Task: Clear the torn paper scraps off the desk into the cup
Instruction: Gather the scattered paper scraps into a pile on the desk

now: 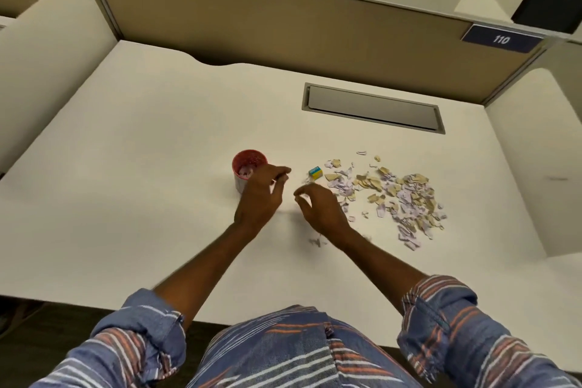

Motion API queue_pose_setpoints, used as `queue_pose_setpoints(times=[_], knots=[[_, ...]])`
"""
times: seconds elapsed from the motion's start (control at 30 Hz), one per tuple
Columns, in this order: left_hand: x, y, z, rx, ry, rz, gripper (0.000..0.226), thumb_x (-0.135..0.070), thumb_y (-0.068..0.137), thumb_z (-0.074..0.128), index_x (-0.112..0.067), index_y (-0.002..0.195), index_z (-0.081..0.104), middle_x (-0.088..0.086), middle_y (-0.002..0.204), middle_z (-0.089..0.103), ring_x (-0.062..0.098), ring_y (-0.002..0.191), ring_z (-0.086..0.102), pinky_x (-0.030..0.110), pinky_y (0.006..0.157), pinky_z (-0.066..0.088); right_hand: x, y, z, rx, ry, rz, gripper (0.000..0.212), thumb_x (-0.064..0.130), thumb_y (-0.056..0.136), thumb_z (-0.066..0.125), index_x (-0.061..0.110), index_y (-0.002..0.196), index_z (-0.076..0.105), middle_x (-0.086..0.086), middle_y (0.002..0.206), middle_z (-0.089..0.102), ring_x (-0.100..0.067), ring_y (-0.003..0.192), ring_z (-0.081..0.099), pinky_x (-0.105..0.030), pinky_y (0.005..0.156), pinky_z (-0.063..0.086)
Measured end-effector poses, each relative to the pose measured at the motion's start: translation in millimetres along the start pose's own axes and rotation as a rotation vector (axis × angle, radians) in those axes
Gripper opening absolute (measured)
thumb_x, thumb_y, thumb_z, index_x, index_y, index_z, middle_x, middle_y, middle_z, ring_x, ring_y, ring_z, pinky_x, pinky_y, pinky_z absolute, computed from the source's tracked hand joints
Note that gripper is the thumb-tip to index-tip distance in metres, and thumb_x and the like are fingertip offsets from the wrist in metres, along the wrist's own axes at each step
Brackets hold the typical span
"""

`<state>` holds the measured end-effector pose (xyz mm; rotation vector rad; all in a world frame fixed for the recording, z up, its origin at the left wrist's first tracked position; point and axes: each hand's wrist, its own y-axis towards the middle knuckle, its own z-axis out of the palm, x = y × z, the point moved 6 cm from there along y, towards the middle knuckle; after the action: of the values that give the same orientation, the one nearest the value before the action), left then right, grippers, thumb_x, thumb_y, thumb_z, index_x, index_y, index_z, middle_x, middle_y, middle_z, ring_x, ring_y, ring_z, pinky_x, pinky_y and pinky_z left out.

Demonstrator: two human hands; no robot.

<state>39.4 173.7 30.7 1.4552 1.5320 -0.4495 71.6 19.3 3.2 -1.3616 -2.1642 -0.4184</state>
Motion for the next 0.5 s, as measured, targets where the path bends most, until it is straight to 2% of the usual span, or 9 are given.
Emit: queue_pose_setpoints(times=[0.07, 0.2, 0.27, 0.33, 0.43, 0.5], knots=[[-1.2, -15.1, 24.1, 0.107, 0.032, 0.013, 0.022, -0.016, 0.095, 0.06, -0.015, 0.115, 0.068, -0.003, 0.109, 0.068, 0.011, 0.102, 0.062, 0.033, 0.088, 0.053, -21.2, -21.8, 0.4, 0.051, -0.093, -0.029, 0.024, 0.024, 0.099, 0.057, 0.011, 0.116, 0.069, -0.007, 0.122, 0.068, -0.025, 0.115, 0.062, -0.037, 0.1, 0.048], [0.3, -46.2, 65.5, 0.315, 0.116, 0.037, 0.032, -0.025, 0.094, 0.063, -0.018, 0.124, 0.063, -0.003, 0.122, 0.064, 0.016, 0.116, 0.055, 0.029, 0.104, 0.044, -56.7, -64.3, -4.2, 0.109, -0.216, -0.093, 0.034, 0.033, 0.098, 0.059, 0.013, 0.125, 0.067, -0.009, 0.136, 0.062, -0.027, 0.122, 0.06, -0.038, 0.103, 0.048], [1.0, -60.8, 82.7, 0.429, 0.137, 0.035, 0.04, -0.03, 0.092, 0.064, -0.018, 0.13, 0.06, -0.001, 0.13, 0.059, 0.019, 0.123, 0.051, 0.023, 0.107, 0.037, -71.7, -85.3, -4.7, 0.112, -0.241, -0.119, 0.034, 0.032, 0.097, 0.06, 0.014, 0.126, 0.066, -0.01, 0.137, 0.06, -0.029, 0.122, 0.06, -0.039, 0.102, 0.05], [0.8, -75.2, 98.6, 0.539, 0.168, 0.042, 0.045, -0.035, 0.092, 0.064, -0.02, 0.134, 0.057, 0.001, 0.138, 0.054, 0.02, 0.13, 0.045, 0.028, 0.111, 0.036, -84.9, -105.0, -3.9, 0.114, -0.292, -0.168, 0.032, 0.028, 0.098, 0.059, 0.014, 0.127, 0.065, -0.011, 0.137, 0.06, -0.03, 0.123, 0.06, -0.039, 0.1, 0.052], [-3.3, -92.2, 115.6, 0.618, 0.27, 0.111, 0.041, -0.038, 0.092, 0.062, -0.027, 0.131, 0.061, -0.002, 0.141, 0.053, 0.017, 0.131, 0.044, 0.03, 0.107, 0.039, -107.6, -129.4, -10.4, 0.074, -0.36, -0.236, 0.03, 0.019, 0.099, 0.057, 0.012, 0.128, 0.066, -0.012, 0.137, 0.062, -0.031, 0.123, 0.061, -0.039, 0.1, 0.053], [-8.0, -99.3, 122.3, 0.611, 0.257, 0.136, 0.032, -0.028, 0.092, 0.063, -0.023, 0.123, 0.068, 0.001, 0.135, 0.056, 0.02, 0.124, 0.049, 0.027, 0.1, 0.043, -125.6, -140.0, -24.3, 0.005, -0.412, -0.233, 0.03, 0.014, 0.098, 0.059, 0.012, 0.128, 0.067, -0.012, 0.139, 0.062, -0.032, 0.127, 0.06, -0.042, 0.106, 0.051]])
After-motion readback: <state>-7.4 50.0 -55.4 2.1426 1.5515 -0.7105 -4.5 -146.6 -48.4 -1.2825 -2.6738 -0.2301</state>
